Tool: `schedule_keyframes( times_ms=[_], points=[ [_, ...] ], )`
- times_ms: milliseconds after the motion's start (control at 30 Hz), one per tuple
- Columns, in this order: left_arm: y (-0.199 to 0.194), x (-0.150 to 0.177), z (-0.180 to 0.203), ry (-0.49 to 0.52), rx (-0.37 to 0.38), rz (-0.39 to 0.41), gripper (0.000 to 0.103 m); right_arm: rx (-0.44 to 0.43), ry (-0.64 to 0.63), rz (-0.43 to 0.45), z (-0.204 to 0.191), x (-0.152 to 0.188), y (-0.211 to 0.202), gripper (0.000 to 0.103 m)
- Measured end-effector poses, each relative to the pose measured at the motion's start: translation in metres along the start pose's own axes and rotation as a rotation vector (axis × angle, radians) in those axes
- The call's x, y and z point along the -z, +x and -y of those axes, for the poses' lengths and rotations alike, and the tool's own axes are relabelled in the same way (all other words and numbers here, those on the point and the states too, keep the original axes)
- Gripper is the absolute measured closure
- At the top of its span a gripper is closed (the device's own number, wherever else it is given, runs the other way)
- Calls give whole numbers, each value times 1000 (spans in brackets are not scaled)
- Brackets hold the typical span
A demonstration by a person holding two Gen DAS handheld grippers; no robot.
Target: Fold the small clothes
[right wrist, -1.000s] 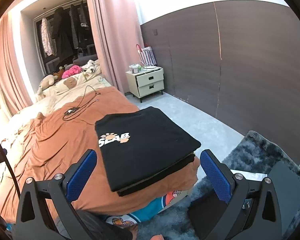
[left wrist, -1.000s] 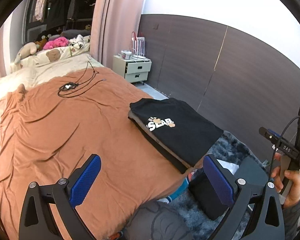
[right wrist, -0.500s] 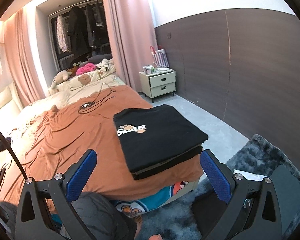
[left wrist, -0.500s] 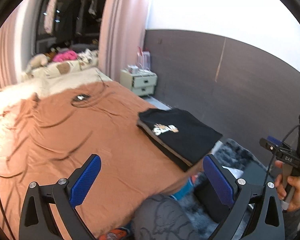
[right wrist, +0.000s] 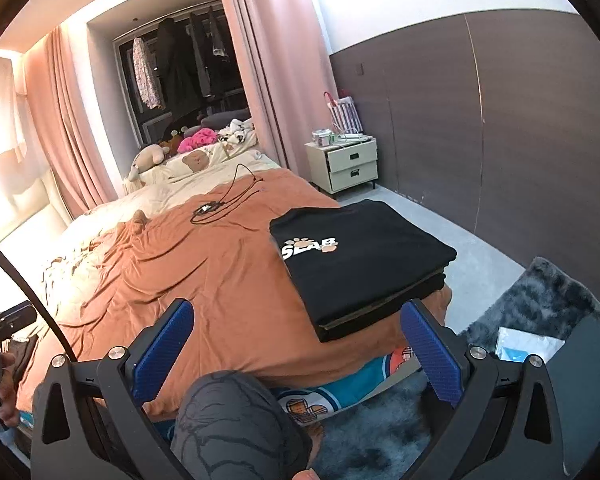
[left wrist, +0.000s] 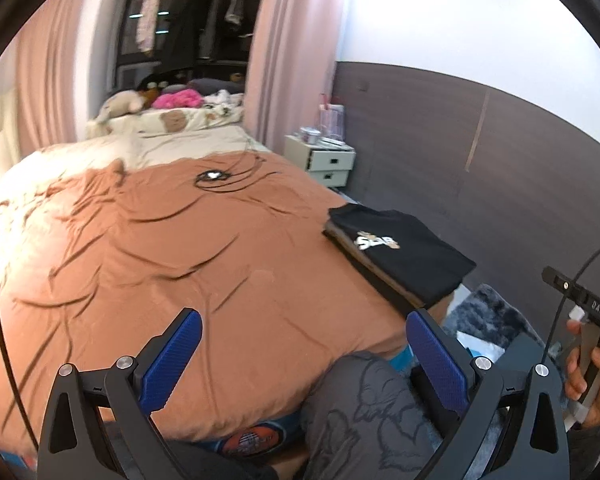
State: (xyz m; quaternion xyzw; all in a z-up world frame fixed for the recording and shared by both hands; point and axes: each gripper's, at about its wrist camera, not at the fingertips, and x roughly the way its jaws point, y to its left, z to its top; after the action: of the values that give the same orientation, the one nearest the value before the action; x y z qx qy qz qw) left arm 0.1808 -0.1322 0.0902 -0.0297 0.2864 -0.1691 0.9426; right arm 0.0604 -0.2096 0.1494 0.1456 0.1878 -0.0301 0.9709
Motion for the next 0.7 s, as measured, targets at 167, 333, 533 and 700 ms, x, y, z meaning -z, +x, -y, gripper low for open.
schedule_keyframes(
  times_ms=[167,333,533,700],
  points=[
    [-26,9,-22,-38,-64,47,0,-29,-30,-4,-11,12,5,0],
    [-44,25,-35,-44,-107,71,0,-65,-61,-25,-21,24,15,0],
    [-53,44,-49,-49,-149,64,0,-97,-73,-65,-28,27,32,0],
    [-58,63,-63,-59,-182,48,0,-125,-110,-85,-40,25,35,0]
  ],
)
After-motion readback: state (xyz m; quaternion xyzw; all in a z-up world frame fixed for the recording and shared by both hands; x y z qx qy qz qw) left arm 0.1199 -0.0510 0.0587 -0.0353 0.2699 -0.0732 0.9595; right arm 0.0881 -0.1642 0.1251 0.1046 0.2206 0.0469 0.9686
